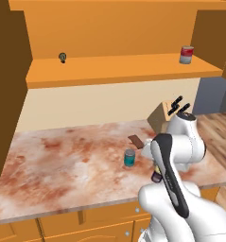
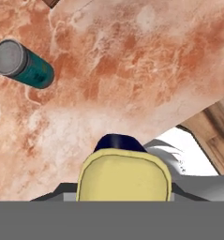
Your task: Pick the cans from the counter and place them in their designated side in the cabinet.
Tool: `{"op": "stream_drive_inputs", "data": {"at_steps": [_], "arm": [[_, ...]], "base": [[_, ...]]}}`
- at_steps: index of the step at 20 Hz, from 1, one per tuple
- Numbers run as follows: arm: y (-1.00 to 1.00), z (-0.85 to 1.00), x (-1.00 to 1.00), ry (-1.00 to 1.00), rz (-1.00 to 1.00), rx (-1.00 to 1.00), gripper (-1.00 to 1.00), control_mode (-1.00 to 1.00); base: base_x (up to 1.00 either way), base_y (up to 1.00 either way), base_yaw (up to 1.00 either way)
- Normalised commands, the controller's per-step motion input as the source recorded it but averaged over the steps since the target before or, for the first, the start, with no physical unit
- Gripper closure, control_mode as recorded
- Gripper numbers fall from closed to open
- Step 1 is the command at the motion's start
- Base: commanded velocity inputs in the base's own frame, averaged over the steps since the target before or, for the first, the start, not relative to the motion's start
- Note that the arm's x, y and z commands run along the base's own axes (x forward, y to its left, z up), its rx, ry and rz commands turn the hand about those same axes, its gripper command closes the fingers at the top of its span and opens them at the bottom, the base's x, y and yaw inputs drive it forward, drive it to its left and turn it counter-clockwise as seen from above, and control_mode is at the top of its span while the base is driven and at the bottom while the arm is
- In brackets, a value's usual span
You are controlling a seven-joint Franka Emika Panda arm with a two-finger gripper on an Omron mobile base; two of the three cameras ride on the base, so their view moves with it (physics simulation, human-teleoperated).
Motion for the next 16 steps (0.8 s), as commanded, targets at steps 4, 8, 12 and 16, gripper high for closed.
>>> {"op": "stream_drive_inputs", "data": {"at_steps": [4, 8, 12, 16], "arm": [[-0.04, 0.35, -0.14, -0.07, 0.00, 0.01, 1.00, -1.00], [-0.05, 0.29, -0.19, -0.11, 0.00, 0.00, 1.00, -1.00], [-0.07, 0.30, -0.22, -0.14, 0.00, 0.00, 1.00, -1.00], [-0.05, 0.31, -0.20, -0.13, 0.00, 0.00, 1.00, -1.00]], "base": [[0.00, 0.00, 0.00], [0.00, 0.00, 0.00], [0.00, 0.00, 0.00], [0.00, 0.00, 0.00]]}}
